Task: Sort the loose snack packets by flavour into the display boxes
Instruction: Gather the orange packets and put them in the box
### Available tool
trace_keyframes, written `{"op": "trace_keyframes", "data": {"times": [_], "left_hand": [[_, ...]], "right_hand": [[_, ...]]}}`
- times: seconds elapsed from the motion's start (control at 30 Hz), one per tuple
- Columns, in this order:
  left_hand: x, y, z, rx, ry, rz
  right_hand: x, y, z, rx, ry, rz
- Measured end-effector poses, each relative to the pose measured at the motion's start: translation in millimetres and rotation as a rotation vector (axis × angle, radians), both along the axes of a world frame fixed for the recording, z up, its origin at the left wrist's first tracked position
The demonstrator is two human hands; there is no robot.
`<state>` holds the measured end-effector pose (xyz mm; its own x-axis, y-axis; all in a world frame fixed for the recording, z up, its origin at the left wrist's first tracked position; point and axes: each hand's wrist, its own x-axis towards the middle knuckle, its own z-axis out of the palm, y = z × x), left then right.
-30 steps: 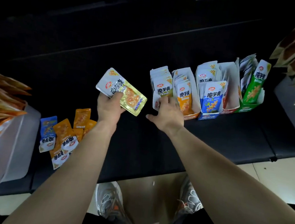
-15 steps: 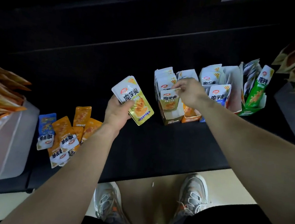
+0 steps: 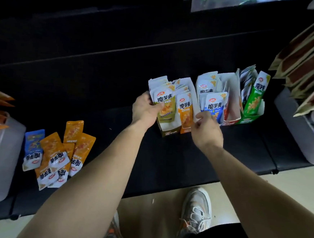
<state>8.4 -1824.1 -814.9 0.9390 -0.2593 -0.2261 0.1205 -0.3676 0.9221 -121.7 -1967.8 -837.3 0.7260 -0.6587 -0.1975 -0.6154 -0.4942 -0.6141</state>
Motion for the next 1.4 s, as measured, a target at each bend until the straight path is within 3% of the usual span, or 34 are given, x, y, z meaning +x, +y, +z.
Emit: {"op": "trace_keyframes", "data": {"times": [0.2, 0.37, 0.7, 0.87, 0.93, 1.0, 1.13, 1.27, 1.4], "left_hand": [[-12, -2, -18, 0.317, -0.113, -0.099], [-29, 25, -12, 0.238, -0.174, 0.015], [-60, 201, -39, 0.57, 0.045, -0.045], [-71, 283, -40, 0.867, -0.068, 0.145], [-73, 309, -45, 0.982, -0.13, 0.045], [-71, 322, -54, 1.039, -0.04, -0.13], [-77, 314, -77, 1.004, 0.138, -0.269], [-96, 293, -86, 0.969, -0.037, -0.357], [-108, 277, -85, 0.877, -0.132, -0.463]], "right_hand": [[0, 7, 6, -0.014, 0.044, 0.068], [1, 22, 13, -0.051, 0.067, 0.126], [-22, 117, 26, -0.056, 0.262, 0.269], [-23, 169, 8, 0.046, 0.394, 0.41], [-18, 187, 3, 0.071, 0.427, 0.47], [-14, 203, -2, 0.082, 0.441, 0.514], [-4, 224, -19, 0.086, 0.454, 0.585], [9, 237, -37, 0.086, 0.386, 0.632], [31, 250, -47, -0.09, 0.329, 0.922]]}}
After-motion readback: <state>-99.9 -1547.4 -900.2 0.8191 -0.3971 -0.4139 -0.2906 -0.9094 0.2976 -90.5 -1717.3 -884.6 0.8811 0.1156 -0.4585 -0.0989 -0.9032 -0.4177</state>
